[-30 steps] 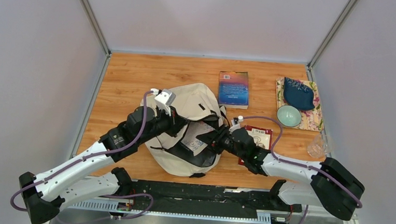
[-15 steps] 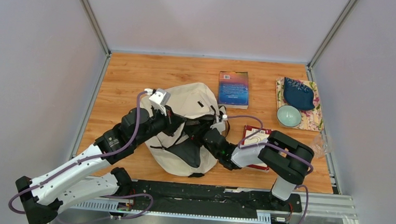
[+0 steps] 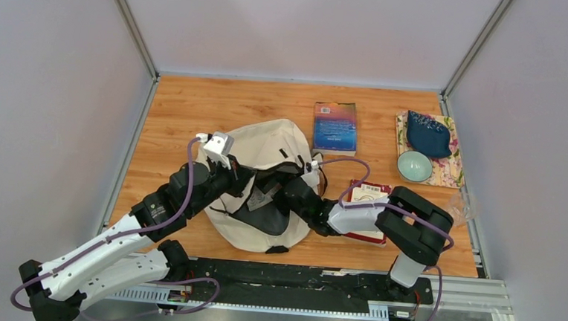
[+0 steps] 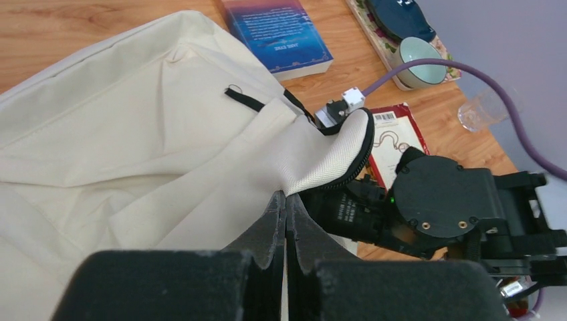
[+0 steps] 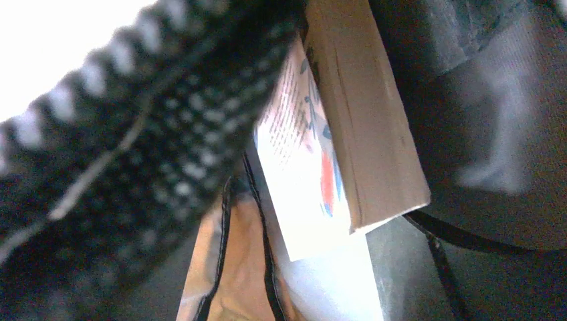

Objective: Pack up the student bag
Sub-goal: Place the book in the student bag.

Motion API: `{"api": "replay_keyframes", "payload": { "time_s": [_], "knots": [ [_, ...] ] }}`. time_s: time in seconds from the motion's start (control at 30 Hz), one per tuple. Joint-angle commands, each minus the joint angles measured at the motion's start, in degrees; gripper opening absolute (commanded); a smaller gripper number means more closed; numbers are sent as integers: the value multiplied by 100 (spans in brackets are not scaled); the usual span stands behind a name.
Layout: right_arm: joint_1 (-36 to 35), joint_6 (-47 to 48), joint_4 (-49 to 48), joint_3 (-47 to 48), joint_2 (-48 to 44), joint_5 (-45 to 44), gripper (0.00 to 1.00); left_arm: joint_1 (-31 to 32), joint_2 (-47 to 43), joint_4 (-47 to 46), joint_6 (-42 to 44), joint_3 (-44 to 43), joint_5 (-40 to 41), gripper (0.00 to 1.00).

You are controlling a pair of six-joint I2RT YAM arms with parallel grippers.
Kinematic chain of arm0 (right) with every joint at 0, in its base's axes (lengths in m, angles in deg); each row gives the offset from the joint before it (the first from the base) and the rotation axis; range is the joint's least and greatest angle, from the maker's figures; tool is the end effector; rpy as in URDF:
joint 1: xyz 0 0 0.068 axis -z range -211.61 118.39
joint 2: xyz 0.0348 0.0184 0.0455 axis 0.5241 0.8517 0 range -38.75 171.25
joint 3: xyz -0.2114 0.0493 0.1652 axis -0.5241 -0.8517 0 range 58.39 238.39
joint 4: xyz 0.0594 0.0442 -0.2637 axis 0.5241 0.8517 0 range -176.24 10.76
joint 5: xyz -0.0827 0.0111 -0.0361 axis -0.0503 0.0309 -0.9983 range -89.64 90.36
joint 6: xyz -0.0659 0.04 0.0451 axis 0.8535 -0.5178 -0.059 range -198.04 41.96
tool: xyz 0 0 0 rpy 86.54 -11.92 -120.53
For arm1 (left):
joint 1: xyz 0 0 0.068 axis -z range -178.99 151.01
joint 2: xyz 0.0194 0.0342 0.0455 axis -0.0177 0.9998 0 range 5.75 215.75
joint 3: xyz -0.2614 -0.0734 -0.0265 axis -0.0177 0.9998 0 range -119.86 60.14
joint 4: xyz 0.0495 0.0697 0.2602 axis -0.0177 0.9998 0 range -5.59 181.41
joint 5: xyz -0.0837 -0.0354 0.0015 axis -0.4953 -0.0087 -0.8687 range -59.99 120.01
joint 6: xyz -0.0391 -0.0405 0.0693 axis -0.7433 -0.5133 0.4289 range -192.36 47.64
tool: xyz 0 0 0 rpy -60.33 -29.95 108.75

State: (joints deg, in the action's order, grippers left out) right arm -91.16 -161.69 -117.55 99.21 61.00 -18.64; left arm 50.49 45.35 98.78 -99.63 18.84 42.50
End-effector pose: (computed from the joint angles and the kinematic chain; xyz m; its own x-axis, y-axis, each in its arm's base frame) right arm 0.2157 0.3159 0.1143 -0.6908 0.6792 -0.2480 0.1595 0.4777 0.8639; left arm 0.1566 -0.1567 0.3161 -0.4037 -0.2160 -0.8890 0.4725 0.7829 -0.4048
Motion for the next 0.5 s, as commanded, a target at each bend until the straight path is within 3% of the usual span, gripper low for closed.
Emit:
{"api": "replay_keyframes", "payload": {
  "time_s": [0.0, 0.13, 0.37, 0.47],
  "knots": [
    [31, 551, 1090, 84, -885, 432, 90, 1, -92, -101, -68, 43, 429, 0],
    [-30, 1306, 1636, 172, -1474, 661, 91, 1, -83, -101, -86, 148, 605, 0],
    [-57, 2001, 3533, 673, -1993, 880, 91, 1, -39, -57, -103, 228, 719, 0],
    [-144, 2134, 3641, 340, -2458, 776, 91, 1, -74, -22, -86, 236, 798, 0]
  ]
}}
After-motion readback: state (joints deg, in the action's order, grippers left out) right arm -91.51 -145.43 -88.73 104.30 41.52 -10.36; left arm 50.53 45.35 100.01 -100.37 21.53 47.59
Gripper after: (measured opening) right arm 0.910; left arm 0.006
